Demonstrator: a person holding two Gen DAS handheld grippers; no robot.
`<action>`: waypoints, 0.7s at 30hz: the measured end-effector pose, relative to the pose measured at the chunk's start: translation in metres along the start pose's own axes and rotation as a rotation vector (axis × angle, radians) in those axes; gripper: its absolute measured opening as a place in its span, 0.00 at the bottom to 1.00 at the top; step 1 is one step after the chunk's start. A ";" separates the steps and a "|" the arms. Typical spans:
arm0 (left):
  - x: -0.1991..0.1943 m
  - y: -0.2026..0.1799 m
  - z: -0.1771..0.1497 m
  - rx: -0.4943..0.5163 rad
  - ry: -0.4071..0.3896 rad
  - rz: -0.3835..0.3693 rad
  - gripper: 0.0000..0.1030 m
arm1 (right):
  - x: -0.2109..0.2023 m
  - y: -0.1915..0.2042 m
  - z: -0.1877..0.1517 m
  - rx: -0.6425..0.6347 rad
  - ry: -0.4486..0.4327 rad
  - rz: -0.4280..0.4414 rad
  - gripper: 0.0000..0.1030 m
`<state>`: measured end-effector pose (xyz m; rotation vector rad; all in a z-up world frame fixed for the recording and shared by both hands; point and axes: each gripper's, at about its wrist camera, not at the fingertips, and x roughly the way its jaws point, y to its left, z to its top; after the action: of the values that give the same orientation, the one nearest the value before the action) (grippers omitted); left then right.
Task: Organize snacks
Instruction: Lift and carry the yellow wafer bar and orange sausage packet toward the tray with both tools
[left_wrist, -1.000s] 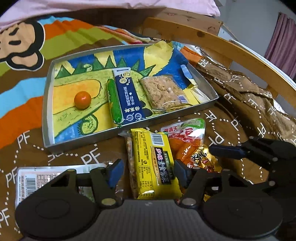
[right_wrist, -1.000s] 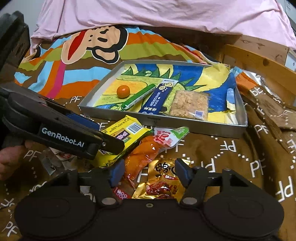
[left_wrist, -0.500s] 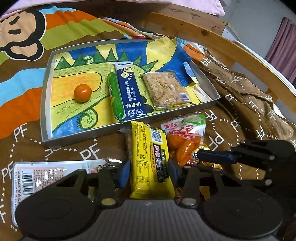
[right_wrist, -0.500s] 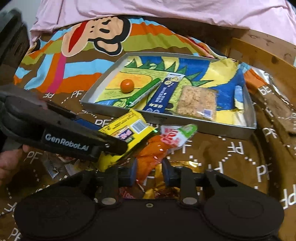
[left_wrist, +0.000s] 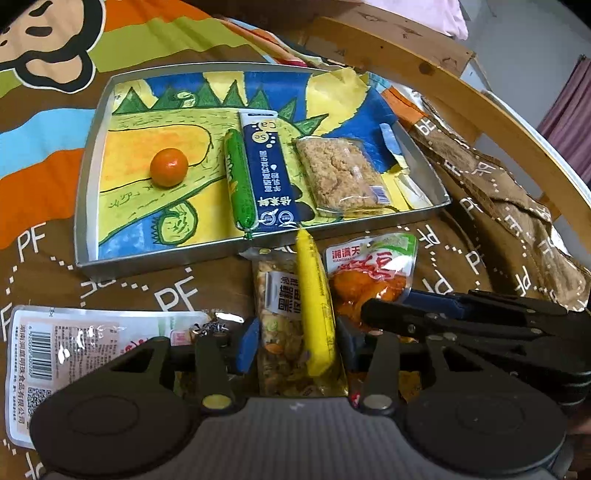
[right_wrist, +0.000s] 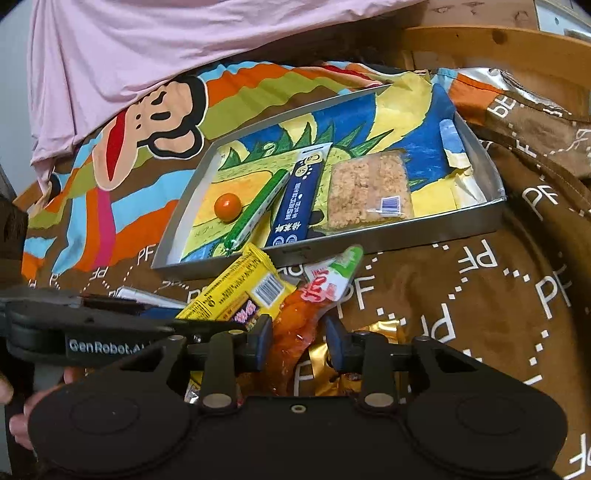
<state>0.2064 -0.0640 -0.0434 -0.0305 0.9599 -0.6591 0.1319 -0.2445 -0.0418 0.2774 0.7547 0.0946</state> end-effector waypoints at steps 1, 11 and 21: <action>0.000 0.001 0.000 -0.007 0.000 -0.004 0.48 | 0.001 -0.002 0.001 0.017 0.002 0.007 0.34; -0.012 -0.006 -0.003 0.003 -0.039 0.049 0.42 | 0.006 -0.011 0.005 0.130 -0.001 0.061 0.38; -0.020 -0.014 -0.008 0.035 -0.072 0.075 0.27 | 0.017 -0.011 0.000 0.162 0.045 0.064 0.31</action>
<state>0.1856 -0.0622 -0.0286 0.0127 0.8757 -0.6018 0.1445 -0.2520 -0.0564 0.4549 0.7997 0.1009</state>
